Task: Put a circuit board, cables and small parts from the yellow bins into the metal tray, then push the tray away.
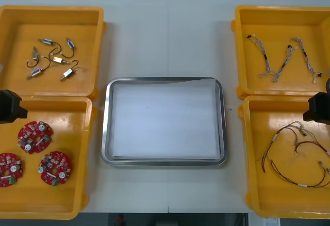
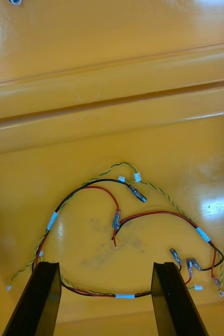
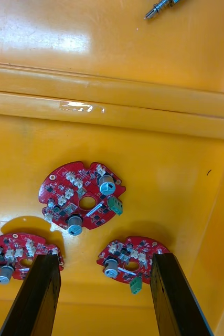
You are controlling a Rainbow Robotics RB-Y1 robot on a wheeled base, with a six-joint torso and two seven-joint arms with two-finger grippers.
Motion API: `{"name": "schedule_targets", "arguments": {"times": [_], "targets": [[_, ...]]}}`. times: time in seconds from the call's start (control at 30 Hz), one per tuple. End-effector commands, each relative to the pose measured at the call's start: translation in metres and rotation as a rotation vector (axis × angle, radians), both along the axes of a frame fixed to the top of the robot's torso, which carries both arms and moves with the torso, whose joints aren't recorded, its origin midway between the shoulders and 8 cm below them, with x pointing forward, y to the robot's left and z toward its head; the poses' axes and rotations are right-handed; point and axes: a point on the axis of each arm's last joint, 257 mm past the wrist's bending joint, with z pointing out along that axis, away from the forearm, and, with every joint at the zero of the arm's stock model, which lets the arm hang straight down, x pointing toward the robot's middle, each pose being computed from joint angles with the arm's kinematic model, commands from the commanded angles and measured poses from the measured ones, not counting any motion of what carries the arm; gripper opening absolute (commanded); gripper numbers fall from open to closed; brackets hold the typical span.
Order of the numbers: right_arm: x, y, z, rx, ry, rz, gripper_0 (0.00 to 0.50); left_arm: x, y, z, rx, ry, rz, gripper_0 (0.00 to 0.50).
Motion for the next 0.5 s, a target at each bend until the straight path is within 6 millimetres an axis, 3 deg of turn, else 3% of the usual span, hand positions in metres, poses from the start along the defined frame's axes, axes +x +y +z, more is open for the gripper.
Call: {"name": "schedule_targets", "arguments": {"times": [0.03, 0.5], "targets": [[-0.0012, 0.0018, 0.0057, 0.007, -0.018, 0.007, 0.5, 0.0018, 0.0088, 0.0105, 0.07, -0.015, -0.059, 0.5], [-0.0012, 0.0018, 0.0057, 0.007, -0.018, 0.007, 0.5, 0.0018, 0.0088, 0.0105, 0.07, -0.015, -0.059, 0.5]]}}
